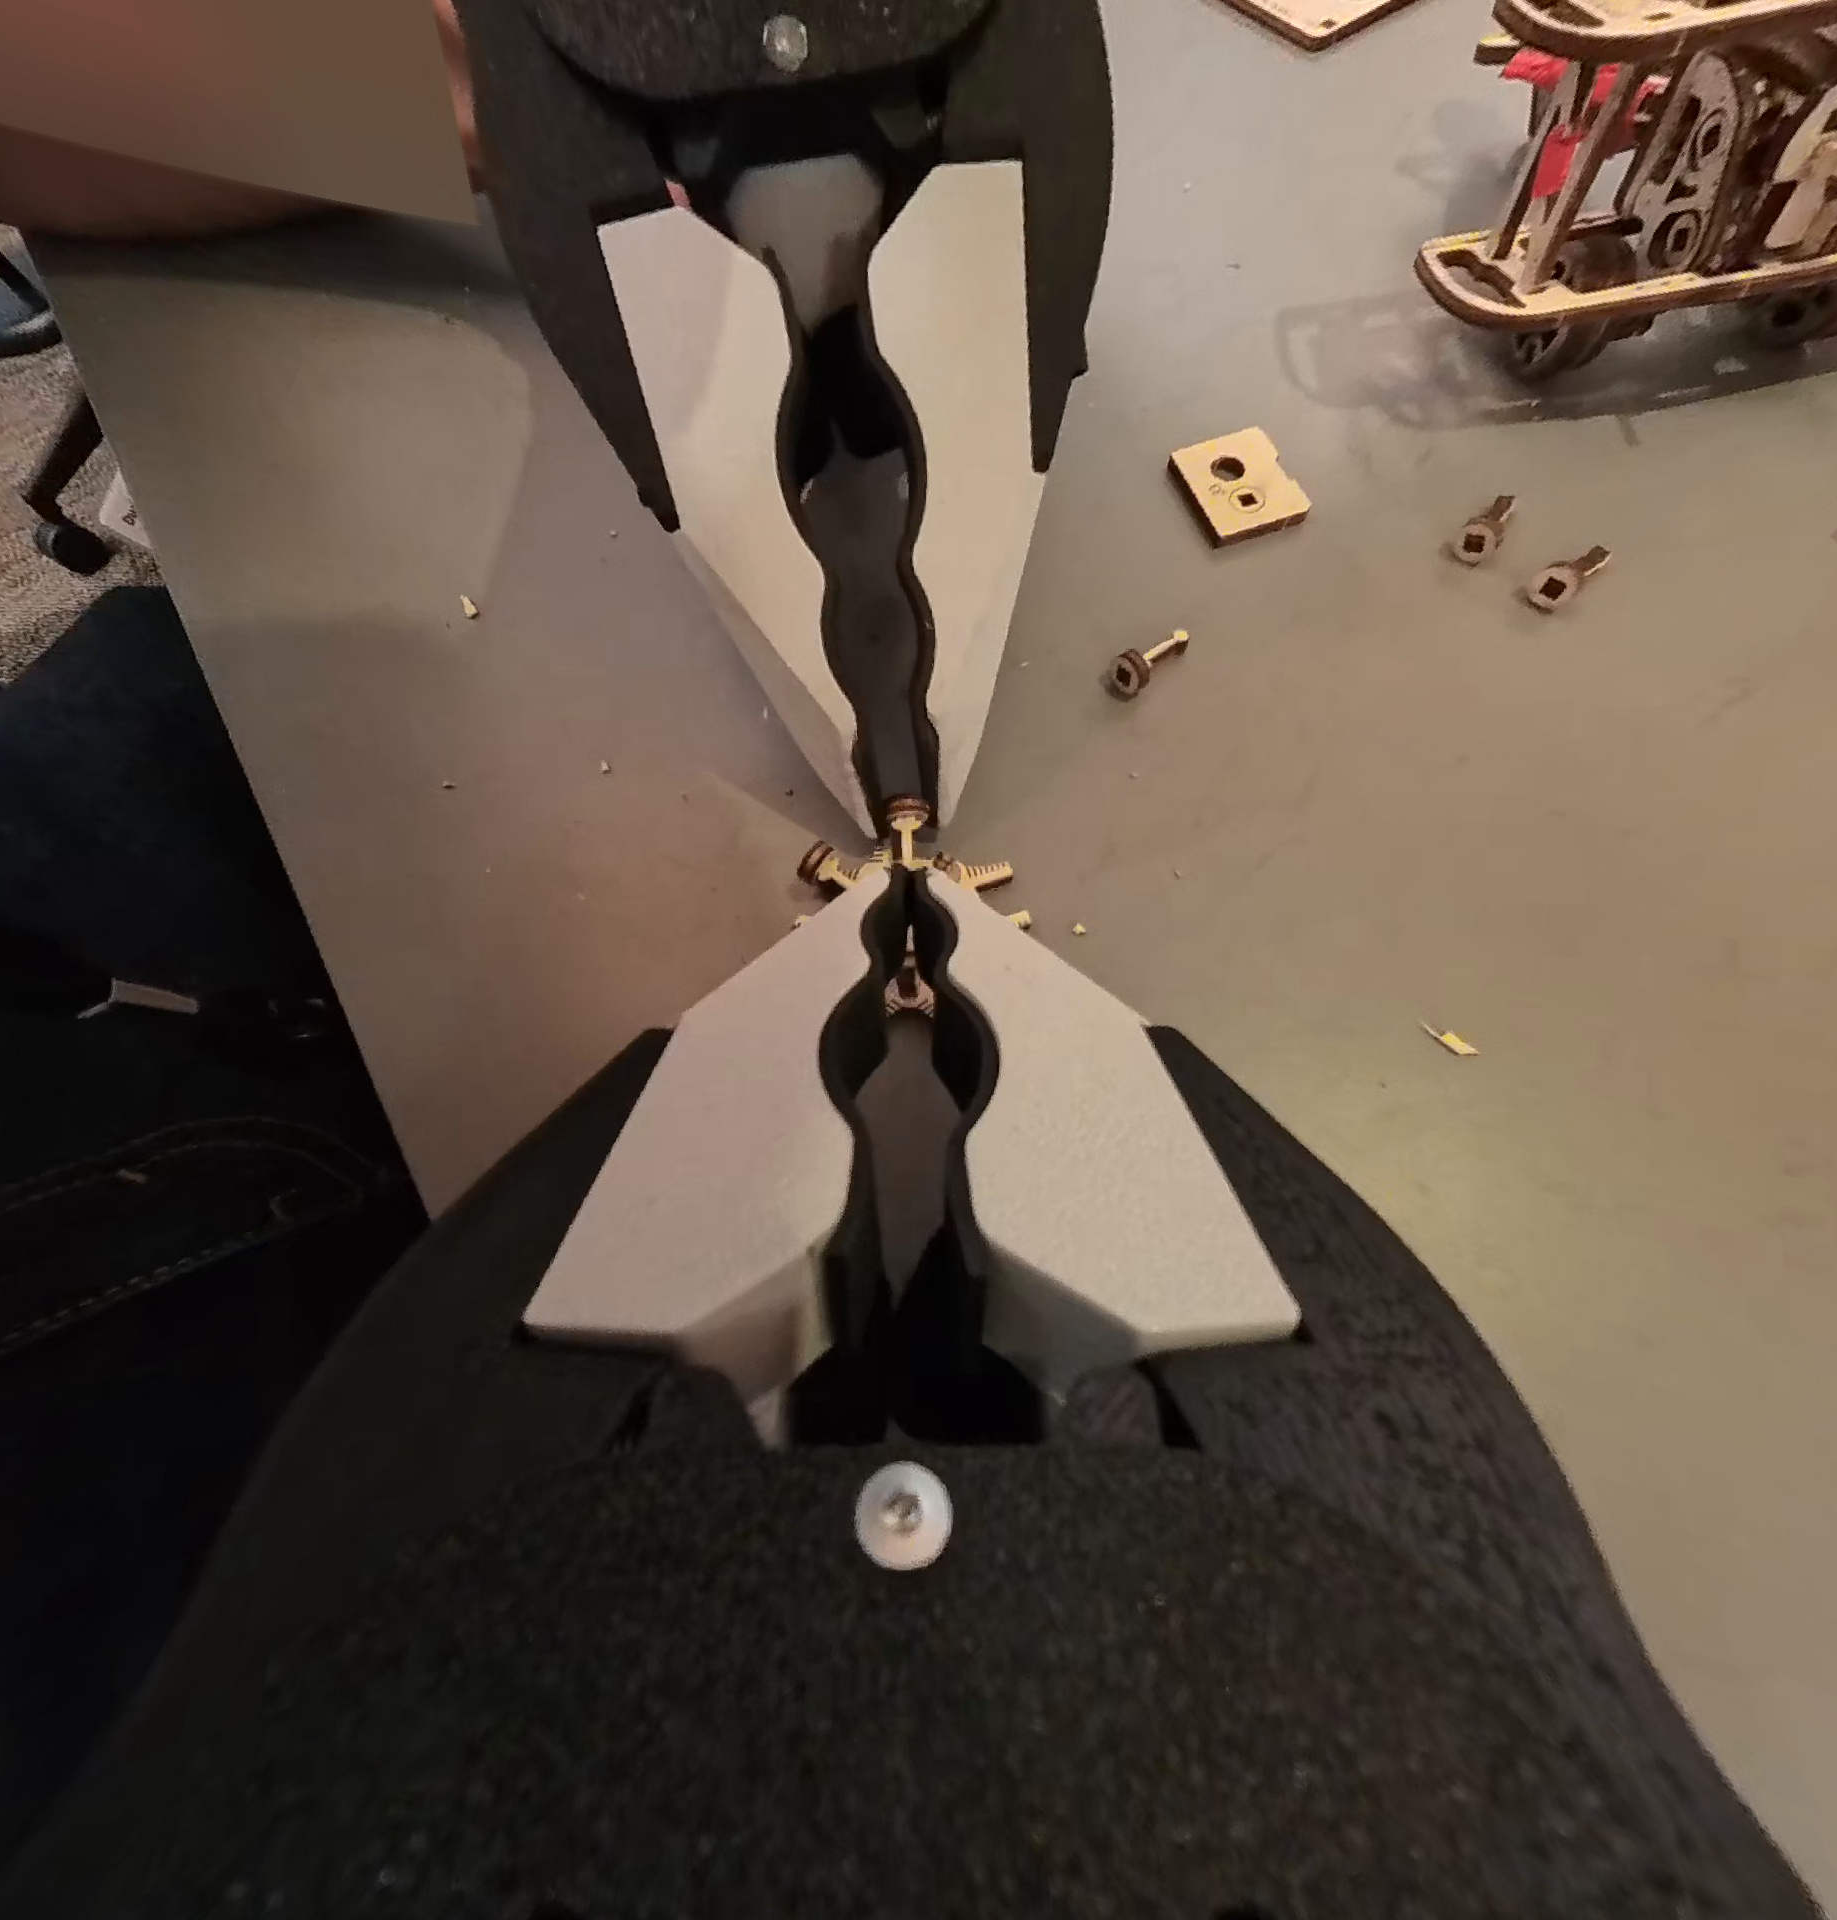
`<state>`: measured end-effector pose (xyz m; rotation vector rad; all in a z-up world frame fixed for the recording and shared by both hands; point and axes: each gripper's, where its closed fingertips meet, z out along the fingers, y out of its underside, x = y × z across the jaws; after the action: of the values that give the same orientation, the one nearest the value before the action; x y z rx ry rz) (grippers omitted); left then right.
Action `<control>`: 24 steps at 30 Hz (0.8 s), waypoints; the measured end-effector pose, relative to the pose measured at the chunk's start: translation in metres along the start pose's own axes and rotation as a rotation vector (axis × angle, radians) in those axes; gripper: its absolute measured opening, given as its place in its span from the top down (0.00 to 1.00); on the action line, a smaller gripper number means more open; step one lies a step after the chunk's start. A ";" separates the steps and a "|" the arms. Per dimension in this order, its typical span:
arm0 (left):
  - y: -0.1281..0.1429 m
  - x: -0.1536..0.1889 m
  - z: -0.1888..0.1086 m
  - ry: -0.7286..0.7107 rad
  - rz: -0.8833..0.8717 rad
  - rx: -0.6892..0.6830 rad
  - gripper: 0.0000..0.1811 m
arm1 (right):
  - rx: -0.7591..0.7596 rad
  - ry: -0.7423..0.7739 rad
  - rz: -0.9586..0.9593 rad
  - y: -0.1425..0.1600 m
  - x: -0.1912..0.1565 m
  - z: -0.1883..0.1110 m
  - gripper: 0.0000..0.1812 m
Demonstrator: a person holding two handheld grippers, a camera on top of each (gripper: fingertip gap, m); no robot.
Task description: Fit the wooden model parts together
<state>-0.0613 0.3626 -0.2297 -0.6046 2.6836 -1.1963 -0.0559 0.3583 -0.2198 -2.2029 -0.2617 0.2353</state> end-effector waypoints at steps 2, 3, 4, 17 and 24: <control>0.000 0.000 0.000 0.001 0.000 0.000 0.97 | 0.003 0.000 0.004 -0.001 0.001 0.000 1.00; 0.000 0.000 0.000 0.001 0.001 0.000 0.97 | -0.001 -0.002 0.005 0.000 0.001 0.001 1.00; 0.000 0.000 0.000 0.001 0.001 0.000 0.97 | -0.005 -0.003 0.003 0.000 0.000 0.001 1.00; -0.001 0.000 -0.001 0.010 -0.009 0.007 0.97 | -0.042 0.039 -0.100 0.005 0.000 0.005 1.00; -0.001 0.000 -0.001 -0.002 0.002 0.006 0.97 | -0.032 0.033 -0.059 0.003 0.001 0.004 1.00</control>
<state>-0.0614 0.3627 -0.2288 -0.6020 2.6776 -1.2027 -0.0552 0.3594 -0.2247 -2.2248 -0.3143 0.1633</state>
